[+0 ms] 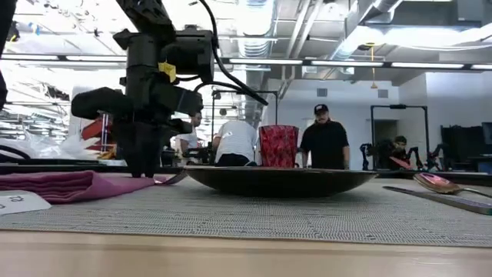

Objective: Set table place
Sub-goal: Put the blue fork on top of the purple napkin

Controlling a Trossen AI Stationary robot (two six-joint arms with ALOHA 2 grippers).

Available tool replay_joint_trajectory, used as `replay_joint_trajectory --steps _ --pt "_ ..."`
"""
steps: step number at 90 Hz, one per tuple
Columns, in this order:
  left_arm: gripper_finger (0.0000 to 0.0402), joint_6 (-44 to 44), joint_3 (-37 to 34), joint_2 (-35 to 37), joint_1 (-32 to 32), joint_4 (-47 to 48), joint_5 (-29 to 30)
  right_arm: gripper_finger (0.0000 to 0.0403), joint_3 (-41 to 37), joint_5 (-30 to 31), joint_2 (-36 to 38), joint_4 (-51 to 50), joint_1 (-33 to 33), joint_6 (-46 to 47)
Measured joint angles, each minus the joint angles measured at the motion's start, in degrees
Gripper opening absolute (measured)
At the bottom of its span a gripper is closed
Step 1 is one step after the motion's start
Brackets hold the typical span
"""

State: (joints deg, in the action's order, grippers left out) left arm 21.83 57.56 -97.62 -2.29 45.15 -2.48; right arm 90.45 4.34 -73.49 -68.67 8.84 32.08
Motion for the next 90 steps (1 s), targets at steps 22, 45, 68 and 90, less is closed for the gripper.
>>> replay_joint_trajectory --steps 22,45,68,90 --pt "0.0094 0.0 -2.6 0.3 0.0 -3.0 0.0 0.0146 0.0 0.0 0.0 -1.0 0.0 0.0" --pt "0.0013 0.0 -1.0 0.0 0.0 -2.9 0.1 0.0146 0.0 0.7 0.0 -0.9 -0.8 -0.2" --pt "0.0002 -2.4 -1.7 0.1 0.0 -2.4 0.2 0.0146 0.0 0.8 0.0 -1.4 -0.8 -0.2" --pt "0.0001 -8.9 2.9 0.1 -0.1 4.8 2.1 0.0146 0.0 0.8 0.0 -1.4 -0.7 -0.4"
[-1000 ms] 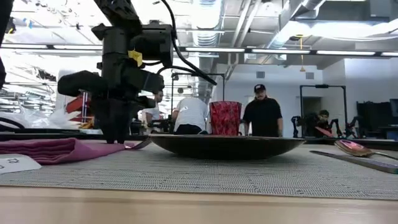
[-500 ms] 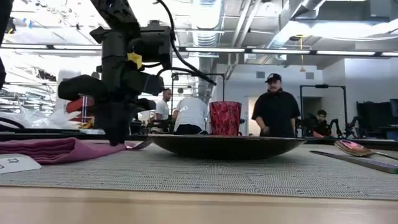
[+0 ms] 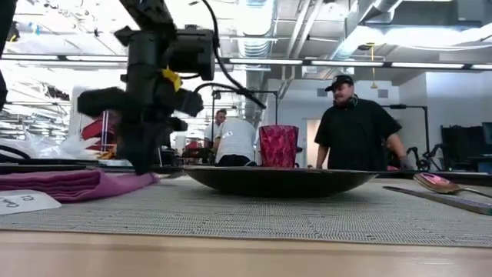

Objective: Set table place
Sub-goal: Put the blue fork on top of the purple napkin

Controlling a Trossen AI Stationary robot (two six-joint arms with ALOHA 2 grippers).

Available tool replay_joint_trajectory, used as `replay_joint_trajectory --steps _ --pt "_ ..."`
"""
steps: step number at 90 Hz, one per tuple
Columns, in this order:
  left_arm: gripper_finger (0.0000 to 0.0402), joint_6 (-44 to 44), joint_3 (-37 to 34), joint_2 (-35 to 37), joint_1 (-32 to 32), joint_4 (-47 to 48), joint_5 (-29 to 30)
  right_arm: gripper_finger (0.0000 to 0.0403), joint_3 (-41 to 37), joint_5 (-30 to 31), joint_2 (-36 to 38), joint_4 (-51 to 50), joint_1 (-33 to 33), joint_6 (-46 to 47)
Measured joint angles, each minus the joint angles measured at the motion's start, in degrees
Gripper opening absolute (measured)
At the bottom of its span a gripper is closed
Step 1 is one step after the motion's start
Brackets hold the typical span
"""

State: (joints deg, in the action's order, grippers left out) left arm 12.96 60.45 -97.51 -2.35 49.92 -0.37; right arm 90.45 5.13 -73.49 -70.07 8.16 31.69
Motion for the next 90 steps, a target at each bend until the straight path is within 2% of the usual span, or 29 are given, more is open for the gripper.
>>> replay_joint_trajectory --steps 11,25,36,57,75,90 --pt "0.0 -5.6 3.7 0.0 0.0 3.5 1.2 0.0146 0.0 0.0 0.0 0.0 0.0 0.0" --pt "0.0 -24.8 7.7 0.3 -0.4 4.7 2.4 0.0146 0.0 0.0 0.0 -0.2 0.1 -0.3" --pt "0.0 -28.7 8.9 0.7 -0.3 0.6 2.7 0.0146 0.0 0.0 0.0 -0.2 0.8 -1.8" --pt "0.0 -39.0 7.2 0.7 -0.3 -0.7 1.1 0.0146 0.0 -0.3 0.0 -0.4 0.8 -2.4" --pt "0.0 -52.0 2.8 0.7 -0.2 -1.6 0.5 0.0146 0.0 -0.6 0.0 -0.3 0.8 -2.4" --pt "0.0 -54.7 1.2 0.7 -0.2 -6.9 0.4 0.0146 0.0 -0.7 0.0 -0.3 0.9 -3.7"
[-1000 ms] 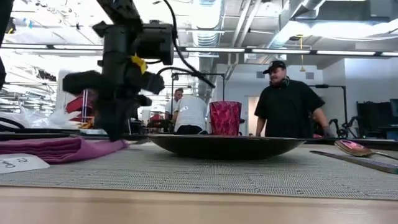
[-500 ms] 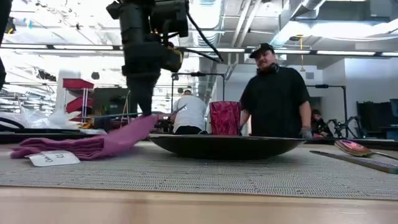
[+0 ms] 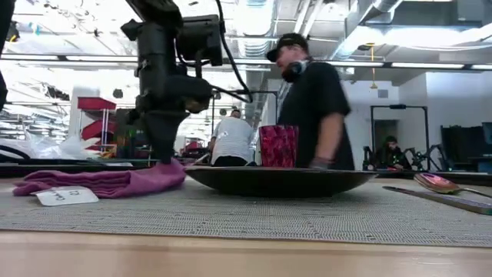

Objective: Set table place
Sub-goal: Put the blue fork on top of the purple napkin

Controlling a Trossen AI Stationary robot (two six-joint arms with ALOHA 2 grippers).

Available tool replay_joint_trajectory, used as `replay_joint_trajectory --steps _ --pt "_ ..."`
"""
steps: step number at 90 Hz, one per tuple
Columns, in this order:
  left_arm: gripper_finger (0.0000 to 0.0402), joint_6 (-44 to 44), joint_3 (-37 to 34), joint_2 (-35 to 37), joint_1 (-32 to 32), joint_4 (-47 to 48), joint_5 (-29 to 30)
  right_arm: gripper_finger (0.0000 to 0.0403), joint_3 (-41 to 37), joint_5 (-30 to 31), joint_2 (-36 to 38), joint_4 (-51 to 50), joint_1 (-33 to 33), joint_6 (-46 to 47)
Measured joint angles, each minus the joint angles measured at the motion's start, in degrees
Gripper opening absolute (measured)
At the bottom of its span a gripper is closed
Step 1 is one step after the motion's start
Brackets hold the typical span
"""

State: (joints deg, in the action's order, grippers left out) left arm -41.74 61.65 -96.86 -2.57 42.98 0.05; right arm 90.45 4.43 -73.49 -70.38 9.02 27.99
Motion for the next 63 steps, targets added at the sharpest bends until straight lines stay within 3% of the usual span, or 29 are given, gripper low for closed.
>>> replay_joint_trajectory --steps 17,33,63 --pt "0.0 -3.2 0.0 0.0 -0.6 -8.0 1.1 0.0146 0.0 0.0 0.0 0.1 0.0 -0.2" --pt "0.0 -13.3 0.0 0.0 -0.1 -7.4 1.1 0.0146 0.0 0.0 0.0 -0.2 0.0 -0.2" --pt "0.0013 -12.3 0.0 0.0 0.8 -9.1 2.2 0.0146 0.0 -0.2 0.0 -0.8 0.0 -1.5"
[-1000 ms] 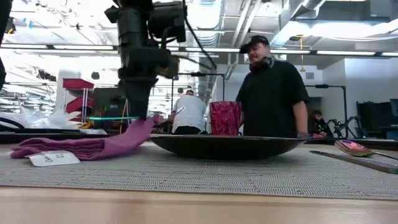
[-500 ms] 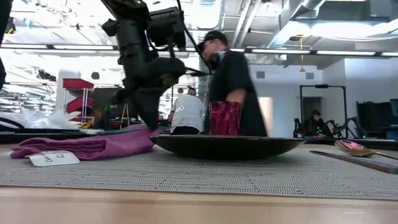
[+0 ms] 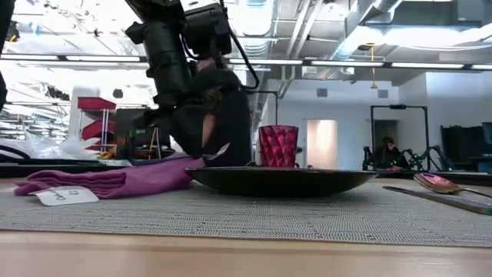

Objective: Set table place
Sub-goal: Put the blue fork on top of the purple napkin

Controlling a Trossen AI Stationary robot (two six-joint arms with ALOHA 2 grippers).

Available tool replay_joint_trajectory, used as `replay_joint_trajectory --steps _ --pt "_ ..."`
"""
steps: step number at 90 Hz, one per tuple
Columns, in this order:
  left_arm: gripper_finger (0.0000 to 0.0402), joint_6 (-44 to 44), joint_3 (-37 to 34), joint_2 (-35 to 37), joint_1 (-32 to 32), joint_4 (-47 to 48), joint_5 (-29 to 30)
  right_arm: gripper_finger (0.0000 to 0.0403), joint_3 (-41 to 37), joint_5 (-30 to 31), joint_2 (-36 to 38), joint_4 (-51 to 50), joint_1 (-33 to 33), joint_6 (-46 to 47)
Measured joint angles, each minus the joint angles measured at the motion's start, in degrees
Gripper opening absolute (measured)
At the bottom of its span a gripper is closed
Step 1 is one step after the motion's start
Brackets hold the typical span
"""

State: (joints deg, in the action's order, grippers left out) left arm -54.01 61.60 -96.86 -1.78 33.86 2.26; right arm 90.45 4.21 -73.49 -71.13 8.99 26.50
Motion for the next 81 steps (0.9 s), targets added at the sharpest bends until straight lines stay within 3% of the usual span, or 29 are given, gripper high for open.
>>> replay_joint_trajectory --steps 38,52,81 --pt "0.011 -3.8 0.0 0.0 -0.1 0.8 0.0 0.0146 0.0 0.0 0.0 -0.9 0.0 0.0" --pt "0.0117 -6.9 0.0 -2.8 -0.1 4.0 0.6 0.0146 0.0 0.0 0.0 -1.4 0.0 0.0" --pt "0.0118 -9.4 0.0 -6.2 -0.1 -0.5 -0.3 0.0146 0.0 0.0 0.0 -2.1 0.0 0.0"
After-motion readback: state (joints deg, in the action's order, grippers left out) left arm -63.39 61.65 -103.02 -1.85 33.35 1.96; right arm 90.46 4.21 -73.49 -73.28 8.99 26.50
